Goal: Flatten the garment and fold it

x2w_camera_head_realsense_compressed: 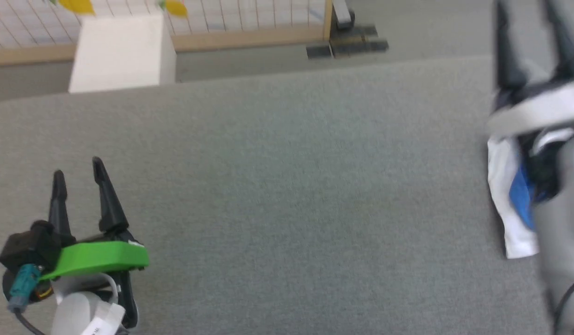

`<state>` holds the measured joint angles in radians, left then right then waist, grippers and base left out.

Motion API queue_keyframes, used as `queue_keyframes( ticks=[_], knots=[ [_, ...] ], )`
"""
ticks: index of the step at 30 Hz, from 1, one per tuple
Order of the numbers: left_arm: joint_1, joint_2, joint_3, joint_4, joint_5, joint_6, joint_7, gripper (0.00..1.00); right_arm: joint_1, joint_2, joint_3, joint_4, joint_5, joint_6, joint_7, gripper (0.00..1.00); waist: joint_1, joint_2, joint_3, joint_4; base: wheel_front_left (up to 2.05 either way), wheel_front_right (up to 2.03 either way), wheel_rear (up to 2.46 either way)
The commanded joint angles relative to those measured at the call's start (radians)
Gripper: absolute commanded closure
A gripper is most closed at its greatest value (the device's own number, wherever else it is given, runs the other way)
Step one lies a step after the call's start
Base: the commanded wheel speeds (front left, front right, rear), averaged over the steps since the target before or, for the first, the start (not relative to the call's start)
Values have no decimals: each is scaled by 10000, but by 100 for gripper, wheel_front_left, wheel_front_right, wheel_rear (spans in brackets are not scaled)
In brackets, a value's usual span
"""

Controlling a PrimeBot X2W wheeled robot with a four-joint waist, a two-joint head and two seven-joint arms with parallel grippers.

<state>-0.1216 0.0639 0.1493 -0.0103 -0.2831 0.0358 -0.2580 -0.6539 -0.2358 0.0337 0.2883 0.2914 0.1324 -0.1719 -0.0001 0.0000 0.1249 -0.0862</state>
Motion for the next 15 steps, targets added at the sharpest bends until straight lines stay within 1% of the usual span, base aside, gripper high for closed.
queue_keyframes(
  ticks=[1,3,5,7,11,15],
  knots=[
    [160,-33,-80,112,88,51,-36,0,505,411,-145,-179,-342,-17,-210,0,1,0,-762,358,0,0,0],
    [226,-41,-224,271,172,76,-36,0,1161,1013,-360,-387,-704,-17,-406,0,1,0,-879,400,0,0,0],
    [283,-52,-311,436,209,157,-36,0,1813,1414,-578,-505,-945,-17,-530,0,1,0,-963,426,0,0,0],
    [328,-63,-362,522,240,254,-36,0,2458,1642,-646,-572,-1135,-17,-636,0,1,0,-1004,419,0,0,0],
    [490,-71,-641,770,518,314,-37,0,3653,1824,-1081,-589,-1453,-17,-791,0,1,0,-1127,433,0,0,0],
    [697,-75,-889,1018,731,280,-37,0,4620,1849,-771,-471,-1308,-17,-852,0,1,0,-1224,447,0,0,0]
  ],
)
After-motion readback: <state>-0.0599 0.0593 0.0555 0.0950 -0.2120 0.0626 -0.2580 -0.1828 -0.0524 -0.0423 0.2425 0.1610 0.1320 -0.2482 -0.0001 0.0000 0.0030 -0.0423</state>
